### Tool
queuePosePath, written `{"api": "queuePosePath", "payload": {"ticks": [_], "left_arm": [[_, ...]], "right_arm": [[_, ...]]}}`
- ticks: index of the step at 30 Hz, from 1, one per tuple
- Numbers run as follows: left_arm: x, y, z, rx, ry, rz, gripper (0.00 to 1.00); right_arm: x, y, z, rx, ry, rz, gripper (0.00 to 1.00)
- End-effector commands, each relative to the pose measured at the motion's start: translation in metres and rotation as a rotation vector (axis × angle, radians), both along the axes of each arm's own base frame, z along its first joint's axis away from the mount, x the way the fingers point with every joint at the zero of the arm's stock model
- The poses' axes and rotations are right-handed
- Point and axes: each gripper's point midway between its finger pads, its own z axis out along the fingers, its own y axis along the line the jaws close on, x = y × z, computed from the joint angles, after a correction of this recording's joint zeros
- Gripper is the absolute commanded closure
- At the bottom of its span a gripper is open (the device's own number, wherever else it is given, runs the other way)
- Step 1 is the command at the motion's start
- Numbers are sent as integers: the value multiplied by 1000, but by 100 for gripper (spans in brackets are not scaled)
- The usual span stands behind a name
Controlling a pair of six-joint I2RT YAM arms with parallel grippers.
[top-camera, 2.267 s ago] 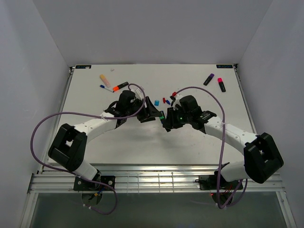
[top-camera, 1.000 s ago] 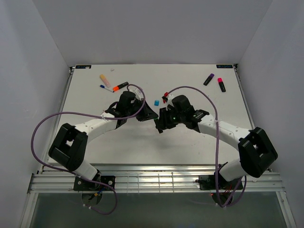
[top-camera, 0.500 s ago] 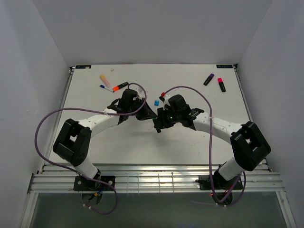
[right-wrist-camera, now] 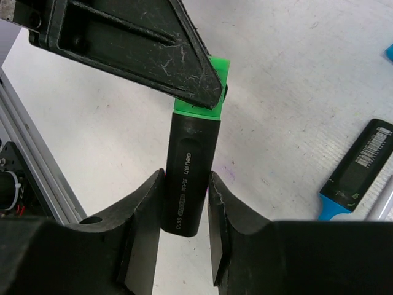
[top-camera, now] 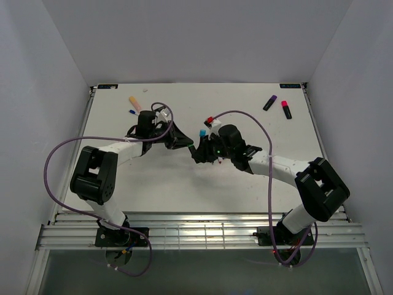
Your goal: Open the pen caps
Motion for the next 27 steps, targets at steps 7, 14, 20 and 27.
{"api": "queuePosePath", "payload": {"ticks": [7, 14, 20, 27], "left_arm": [[23, 21, 51, -43, -337, 58, 100], [-5, 19, 88, -112, -515, -37, 100], [-20, 14, 93, -170, -492, -94, 100], [-36, 13, 90, -222, -470, -117, 100]], "right_arm": [[-85, 20, -6, 148, 277, 352, 92], [-91, 18, 11, 294, 305, 415, 92], [-90, 21, 30, 324, 255, 494, 58], [-84, 25, 41, 381, 267, 517, 50]]}}
